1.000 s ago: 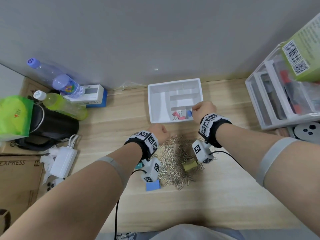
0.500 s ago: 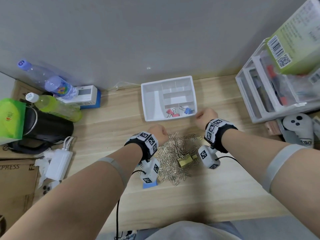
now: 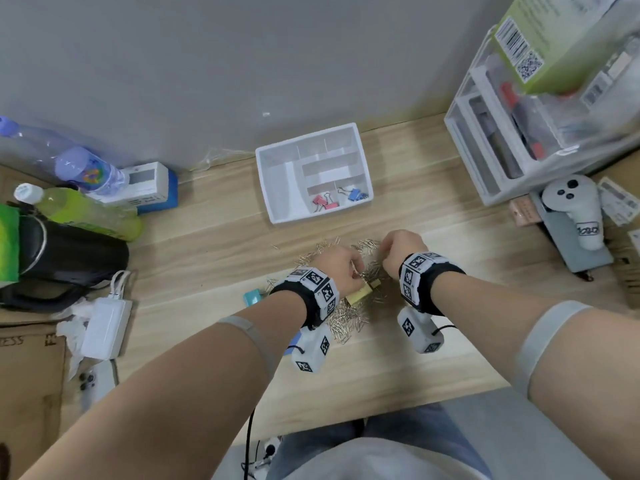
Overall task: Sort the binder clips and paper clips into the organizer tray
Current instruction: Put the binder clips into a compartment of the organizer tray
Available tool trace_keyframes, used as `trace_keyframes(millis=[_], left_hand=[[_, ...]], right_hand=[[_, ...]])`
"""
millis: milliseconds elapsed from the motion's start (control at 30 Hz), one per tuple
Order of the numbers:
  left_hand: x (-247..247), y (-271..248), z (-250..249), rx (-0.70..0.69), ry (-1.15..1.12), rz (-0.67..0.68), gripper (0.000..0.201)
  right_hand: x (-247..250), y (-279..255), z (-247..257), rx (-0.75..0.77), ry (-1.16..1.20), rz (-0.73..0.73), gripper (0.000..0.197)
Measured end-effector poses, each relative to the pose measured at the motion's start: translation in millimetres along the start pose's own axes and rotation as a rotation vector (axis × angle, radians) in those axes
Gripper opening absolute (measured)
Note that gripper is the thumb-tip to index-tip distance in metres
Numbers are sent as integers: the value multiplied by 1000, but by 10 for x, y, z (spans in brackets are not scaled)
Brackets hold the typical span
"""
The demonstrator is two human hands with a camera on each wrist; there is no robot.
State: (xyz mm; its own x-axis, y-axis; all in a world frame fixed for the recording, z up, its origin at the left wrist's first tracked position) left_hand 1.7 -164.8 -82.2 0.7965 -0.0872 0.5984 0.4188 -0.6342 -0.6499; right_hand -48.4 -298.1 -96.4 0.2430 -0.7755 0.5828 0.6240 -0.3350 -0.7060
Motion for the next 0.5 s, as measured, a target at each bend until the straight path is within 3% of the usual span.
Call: trace_keyframes(millis=[233,500], left_hand=[[-163,81,-155,-28,75,-13,17],[-316,221,-213,83,165,9,17]], right_hand=[[-51,-49,-136,28,79,-34,17],[-79,-49,-223,69,150,-32,19]])
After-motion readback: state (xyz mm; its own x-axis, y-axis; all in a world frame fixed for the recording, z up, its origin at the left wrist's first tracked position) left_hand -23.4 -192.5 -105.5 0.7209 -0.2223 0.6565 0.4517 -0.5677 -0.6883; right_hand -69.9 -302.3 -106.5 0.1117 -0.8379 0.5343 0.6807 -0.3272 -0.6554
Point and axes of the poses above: each hand's wrist, its own y-axis towards the middle knuckle, its own x-axis out of the back of the hand, z = x × y, the point moved 9 cm from there along y, towards the middle knuckle, and after that the axes turned 9 degrees about z, right-handed, at the moved point
